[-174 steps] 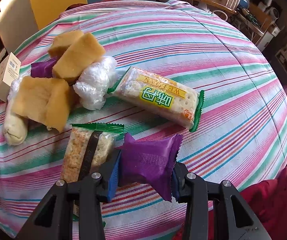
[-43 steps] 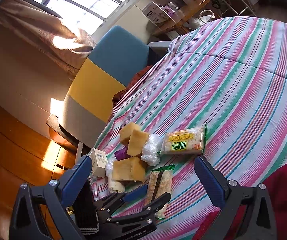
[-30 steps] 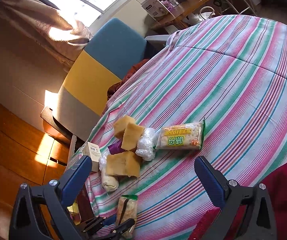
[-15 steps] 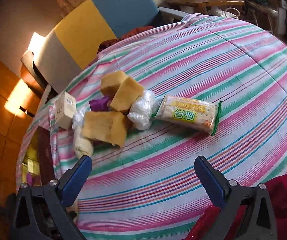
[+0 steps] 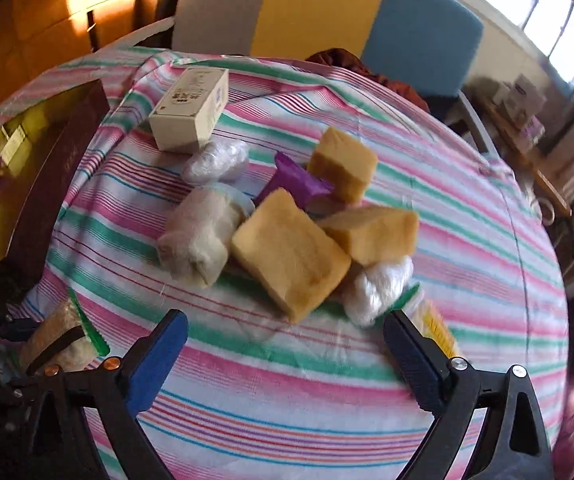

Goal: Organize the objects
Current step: 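Hold the cracker packet in the left gripper while the right gripper grasps a yellow sponge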

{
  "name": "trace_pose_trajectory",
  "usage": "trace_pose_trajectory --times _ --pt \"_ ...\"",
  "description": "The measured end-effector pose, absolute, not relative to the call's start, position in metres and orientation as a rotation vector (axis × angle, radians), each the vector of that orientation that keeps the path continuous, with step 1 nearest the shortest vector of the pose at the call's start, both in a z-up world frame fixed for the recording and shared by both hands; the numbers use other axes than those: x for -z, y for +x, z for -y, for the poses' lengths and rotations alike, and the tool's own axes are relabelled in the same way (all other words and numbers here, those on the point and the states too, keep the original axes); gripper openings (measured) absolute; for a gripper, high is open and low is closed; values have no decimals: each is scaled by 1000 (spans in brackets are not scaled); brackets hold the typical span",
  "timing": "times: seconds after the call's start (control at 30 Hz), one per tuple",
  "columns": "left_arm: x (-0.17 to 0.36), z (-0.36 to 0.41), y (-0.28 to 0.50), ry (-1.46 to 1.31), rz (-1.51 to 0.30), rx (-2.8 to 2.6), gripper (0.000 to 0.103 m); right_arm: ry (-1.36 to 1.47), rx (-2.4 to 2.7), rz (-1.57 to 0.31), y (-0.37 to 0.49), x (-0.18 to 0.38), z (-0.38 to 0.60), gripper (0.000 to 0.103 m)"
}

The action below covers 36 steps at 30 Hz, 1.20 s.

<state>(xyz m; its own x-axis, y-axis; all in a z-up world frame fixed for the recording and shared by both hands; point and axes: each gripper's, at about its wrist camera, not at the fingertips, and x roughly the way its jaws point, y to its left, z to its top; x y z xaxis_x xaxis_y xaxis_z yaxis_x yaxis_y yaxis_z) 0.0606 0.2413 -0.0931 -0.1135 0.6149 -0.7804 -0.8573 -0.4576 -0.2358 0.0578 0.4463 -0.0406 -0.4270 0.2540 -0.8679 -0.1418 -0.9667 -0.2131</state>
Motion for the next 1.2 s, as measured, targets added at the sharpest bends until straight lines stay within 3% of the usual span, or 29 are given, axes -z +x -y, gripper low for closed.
trace_pose_trajectory --times 0.17,0.3,0.37,0.43,0.47,0.5,0.67,0.9,1.2 --pt "92 -242 60 -1057 -332 -1770 39 -1689 -2402 535 12 56 -431 98" --pt "93 -241 60 -1059 -325 -1768 39 -1801 -2335 686 -8 80 -433 97" --pt "94 -241 60 -1059 -326 -1769 39 -1831 -2324 677 -12 89 -437 86" --pt "94 -241 61 -1060 -326 -1770 39 -1823 -2356 621 -12 90 -441 79" --pt "94 -241 61 -1061 -325 -1770 39 -1810 -2370 574 -12 87 -443 57" --pt "94 -241 61 -1061 -324 -1771 39 -1785 -2366 545 -11 84 -446 55" --pt "94 -241 60 -1060 -326 -1775 39 -1767 -2444 239 13 67 -451 54" --pt "94 -241 64 -1056 -337 -1788 39 -1677 -2468 42 50 62 -446 55" --pt "93 -241 64 -1063 -345 -1800 40 -1523 -2551 -192 51 69 -468 69"
